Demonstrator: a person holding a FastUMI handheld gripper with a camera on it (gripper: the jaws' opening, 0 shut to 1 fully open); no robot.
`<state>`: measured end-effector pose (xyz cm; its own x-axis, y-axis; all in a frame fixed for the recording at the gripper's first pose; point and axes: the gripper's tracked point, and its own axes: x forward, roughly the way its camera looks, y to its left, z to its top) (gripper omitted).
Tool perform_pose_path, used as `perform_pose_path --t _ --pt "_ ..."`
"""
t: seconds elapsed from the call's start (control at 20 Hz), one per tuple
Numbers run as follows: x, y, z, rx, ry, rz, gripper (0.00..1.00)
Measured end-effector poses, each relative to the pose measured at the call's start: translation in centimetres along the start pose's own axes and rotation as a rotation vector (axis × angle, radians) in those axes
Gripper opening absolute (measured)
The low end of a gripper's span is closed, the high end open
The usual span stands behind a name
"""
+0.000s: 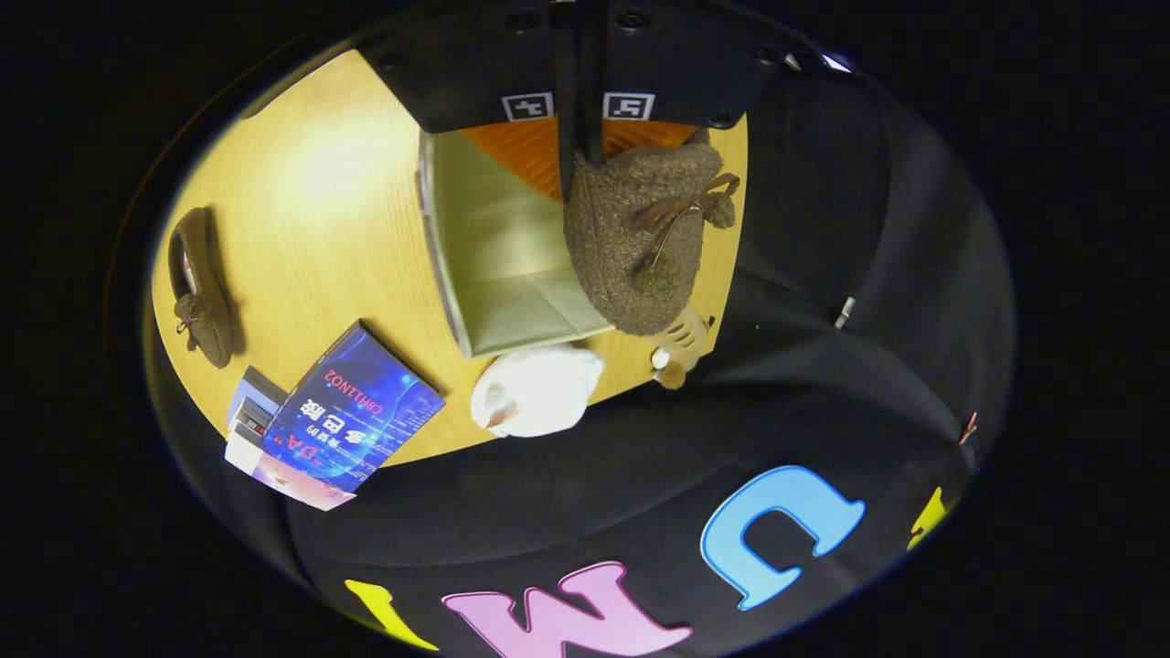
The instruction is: Open the storage box then place both shoes into the box .Put the left shoe in first, then the right shoe, with the right side of both shoes facing outward in a uniform manner.
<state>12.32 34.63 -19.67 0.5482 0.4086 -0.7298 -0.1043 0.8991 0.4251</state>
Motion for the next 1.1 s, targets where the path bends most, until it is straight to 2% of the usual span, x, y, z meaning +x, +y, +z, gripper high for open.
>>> perform_pose_path --t 0.65,0.85,1.0,1.05,1.1 --pt "9.4 -2.3 -3.4 0.047 0.134 -0.181 0.07" --pt "10.6 -2.7 -4.8 0.026 0.18 -0.195 0.08" --pt "10.7 -2.6 -6.3 0.011 0.223 -0.205 0.25" --pt "10.6 -2.1 -6.4 0.005 0.22 -0.181 0.29" --pt "10.2 -1.6 -6.4 0.001 0.22 -0.16 0.43"
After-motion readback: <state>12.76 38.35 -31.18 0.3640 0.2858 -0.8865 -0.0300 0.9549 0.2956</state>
